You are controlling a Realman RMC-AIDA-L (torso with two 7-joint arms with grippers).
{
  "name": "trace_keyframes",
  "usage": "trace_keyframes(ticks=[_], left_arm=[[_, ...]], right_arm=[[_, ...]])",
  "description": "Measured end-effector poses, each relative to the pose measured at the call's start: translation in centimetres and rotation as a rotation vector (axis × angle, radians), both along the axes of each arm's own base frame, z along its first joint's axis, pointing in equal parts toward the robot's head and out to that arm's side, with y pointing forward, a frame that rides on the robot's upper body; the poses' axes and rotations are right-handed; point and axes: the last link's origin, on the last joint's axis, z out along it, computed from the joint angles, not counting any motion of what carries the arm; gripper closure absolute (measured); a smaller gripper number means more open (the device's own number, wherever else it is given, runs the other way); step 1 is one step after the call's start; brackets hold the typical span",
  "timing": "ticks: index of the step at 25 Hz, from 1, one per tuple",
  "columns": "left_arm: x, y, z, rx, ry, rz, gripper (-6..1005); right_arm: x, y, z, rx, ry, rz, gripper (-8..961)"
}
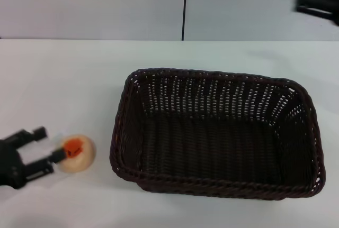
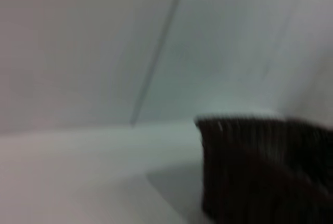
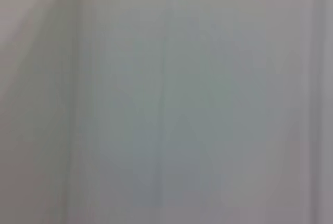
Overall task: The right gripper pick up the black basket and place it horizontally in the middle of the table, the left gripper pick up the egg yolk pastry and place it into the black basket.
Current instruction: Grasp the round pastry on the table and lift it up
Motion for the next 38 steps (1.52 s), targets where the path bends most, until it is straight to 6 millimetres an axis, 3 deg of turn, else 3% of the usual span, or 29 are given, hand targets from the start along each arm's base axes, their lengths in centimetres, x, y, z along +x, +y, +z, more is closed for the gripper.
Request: trace_keyframes(ticks=[3,8,18,28,38], left_arm=[[0.1,0.6,-1.1,-0.083,0.060,-0.022,296],[0.1,1.2,-2.2,-0.097,0.144,-0.093,299],[-0.4,0.1,-2.2,0.107,0.162,-0.163,305],[-0.9,-0.2,-4.4,0.102,0.197,-0.155,311],[-1.0,0.4,-4.8,0.124,0.210,-0.140,317]], right_arm=[[3.3,-2.0,0.5,0.059,0.168,-0.053,171],[5.5,-3.6,0.9,0.062,0.267,-0.083,172],[6.1,-3.8,0.7,0.048,0.299,-0.096,171],[5.9,-3.2,0.4,0.035,0.313,-0.098,172],[7.0,-3.3,-0.6,0.002,0.345,-0.148,171]])
